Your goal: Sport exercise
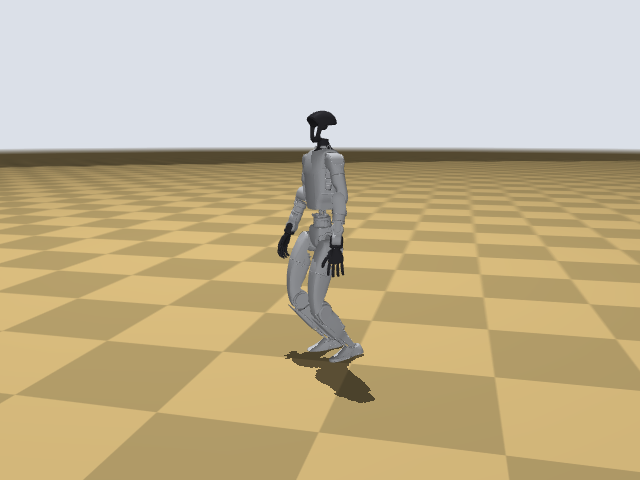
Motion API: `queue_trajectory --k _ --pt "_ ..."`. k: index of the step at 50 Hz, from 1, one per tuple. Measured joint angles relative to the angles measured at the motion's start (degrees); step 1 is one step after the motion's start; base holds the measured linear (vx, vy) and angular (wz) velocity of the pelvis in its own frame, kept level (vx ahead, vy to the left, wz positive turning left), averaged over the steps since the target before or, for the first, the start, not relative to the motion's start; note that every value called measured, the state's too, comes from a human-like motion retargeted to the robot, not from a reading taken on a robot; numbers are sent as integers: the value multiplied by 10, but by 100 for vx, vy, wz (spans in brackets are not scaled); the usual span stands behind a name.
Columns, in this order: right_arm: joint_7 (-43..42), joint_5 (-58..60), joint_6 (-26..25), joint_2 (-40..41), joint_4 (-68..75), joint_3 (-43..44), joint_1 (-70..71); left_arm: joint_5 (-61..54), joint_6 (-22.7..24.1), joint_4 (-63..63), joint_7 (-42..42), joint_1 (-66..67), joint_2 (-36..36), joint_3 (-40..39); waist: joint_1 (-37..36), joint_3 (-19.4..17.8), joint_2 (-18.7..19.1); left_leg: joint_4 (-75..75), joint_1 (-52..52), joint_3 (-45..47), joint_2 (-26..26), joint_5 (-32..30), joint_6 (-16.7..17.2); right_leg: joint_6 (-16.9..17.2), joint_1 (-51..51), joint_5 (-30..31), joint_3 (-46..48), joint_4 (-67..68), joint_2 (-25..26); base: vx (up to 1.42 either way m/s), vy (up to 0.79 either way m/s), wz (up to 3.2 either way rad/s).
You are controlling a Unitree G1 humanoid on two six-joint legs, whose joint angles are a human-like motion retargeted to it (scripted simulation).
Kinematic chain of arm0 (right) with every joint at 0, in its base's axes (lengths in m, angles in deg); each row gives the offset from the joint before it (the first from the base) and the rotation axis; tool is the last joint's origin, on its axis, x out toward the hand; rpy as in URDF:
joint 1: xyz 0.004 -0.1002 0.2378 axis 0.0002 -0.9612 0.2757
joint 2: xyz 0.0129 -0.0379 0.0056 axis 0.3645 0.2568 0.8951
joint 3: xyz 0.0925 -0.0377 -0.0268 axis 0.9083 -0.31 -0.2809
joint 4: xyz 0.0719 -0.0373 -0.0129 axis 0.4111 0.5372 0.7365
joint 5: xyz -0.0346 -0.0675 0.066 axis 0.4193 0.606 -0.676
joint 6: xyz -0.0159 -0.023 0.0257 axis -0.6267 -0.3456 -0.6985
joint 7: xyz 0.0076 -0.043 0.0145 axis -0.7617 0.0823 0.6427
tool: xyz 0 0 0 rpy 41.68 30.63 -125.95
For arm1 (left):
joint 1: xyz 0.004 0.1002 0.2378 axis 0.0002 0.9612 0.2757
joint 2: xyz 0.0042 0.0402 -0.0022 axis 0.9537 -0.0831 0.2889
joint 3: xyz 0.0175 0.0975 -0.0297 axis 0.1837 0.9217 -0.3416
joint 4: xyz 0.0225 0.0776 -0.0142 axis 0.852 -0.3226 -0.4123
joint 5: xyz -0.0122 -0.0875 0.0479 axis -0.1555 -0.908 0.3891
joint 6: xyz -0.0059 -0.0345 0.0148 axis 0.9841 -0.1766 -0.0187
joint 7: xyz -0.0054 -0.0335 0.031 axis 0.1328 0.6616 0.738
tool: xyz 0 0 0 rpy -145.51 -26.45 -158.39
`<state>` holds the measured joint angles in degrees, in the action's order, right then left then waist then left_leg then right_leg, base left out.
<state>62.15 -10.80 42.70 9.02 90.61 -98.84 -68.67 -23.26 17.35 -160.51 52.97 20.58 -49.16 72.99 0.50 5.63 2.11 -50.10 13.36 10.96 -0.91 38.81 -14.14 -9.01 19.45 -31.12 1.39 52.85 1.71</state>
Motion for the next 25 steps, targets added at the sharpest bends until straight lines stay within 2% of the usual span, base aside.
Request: queue_trajectory --k 3,5,7,9,12,14,15,17,18,19,20,22,25 --pt "9 -15 1 -3 -11 -12 -7 -29 0 4 -2 -4 0 8 -2 10 5 26 5 -1 5 -35 2 0 12 44 -7 -16 3 -6 1 -46" --pt "5 -22 7 -7 -23 -21 -11 -36 4 11 -10 -9 4 14 -1 8 4 10 12 -1 6 -16 0 6 22 30 -9 9 4 -10 -1 -41" --pt "1 -29 10 -14 -37 -30 -8 -33 9 23 -17 -26 15 20 -1 1 1 -30 25 -6 6 37 -1 22 35 -20 -5 51 3 -10 -2 -36" --pt "-3 -32 11 -21 -49 -40 5 -21 9 39 -27 -53 26 25 3 -13 -10 -79 52 -12 15 102 -5 42 63 -100 3 118 -14 -16 -5 -4" --pt "-11 -27 9 -27 -52 -48 38 -4 5 60 -47 -109 38 33 30 -27 -50 -103 112 -5 59 112 -9 57 131 -184 17 214 -87 -22 -7 66" --pt "-18 -28 8 -22 -45 -46 53 -7 7 68 -54 -129 40 33 48 -22 -64 -98 136 -4 69 112 -9 53 163 -183 11 231 -100 -8 -7 44" --pt "-20 -30 8 -18 -40 -44 56 -11 9 71 -56 -132 39 33 53 -17 -64 -91 139 -6 70 112 -9 50 168 -174 9 225 -96 5 0 -39" --pt "-17 -35 8 -14 -33 -36 44 -19 12 73 -51 -113 29 33 36 -21 -30 -75 100 -8 33 104 -8 33 125 -118 -1 154 -36 12 7 -112" --pt "-15 -38 7 -13 -32 -30 37 -26 13 70 -45 -101 24 31 26 -22 -10 -59 80 -7 13 81 -6 20 98 -77 -4 105 -8 10 8 -112" --pt "-12 -42 6 -14 -32 -26 30 -35 13 68 -38 -90 17 30 22 -17 0 -28 67 -6 6 30 0 10 81 -34 -9 60 3 6 6 -80" --pt "-8 -45 4 -15 -32 -22 23 -45 12 65 -31 -79 10 28 22 -11 6 10 57 -5 6 -36 9 2 68 12 -14 17 7 2 2 -48" --pt "0 -54 3 -18 -33 -19 13 -58 11 60 -19 -62 3 30 20 2 14 63 52 -7 8 -100 20 -3 58 74 -24 -39 10 0 0 -33" --pt "6 -70 6 -25 -32 -12 4 -67 9 53 -9 -47 -1 34 16 9 23 90 53 -13 13 -132 26 -2 50 112 -36 -71 17 -2 0 -29"
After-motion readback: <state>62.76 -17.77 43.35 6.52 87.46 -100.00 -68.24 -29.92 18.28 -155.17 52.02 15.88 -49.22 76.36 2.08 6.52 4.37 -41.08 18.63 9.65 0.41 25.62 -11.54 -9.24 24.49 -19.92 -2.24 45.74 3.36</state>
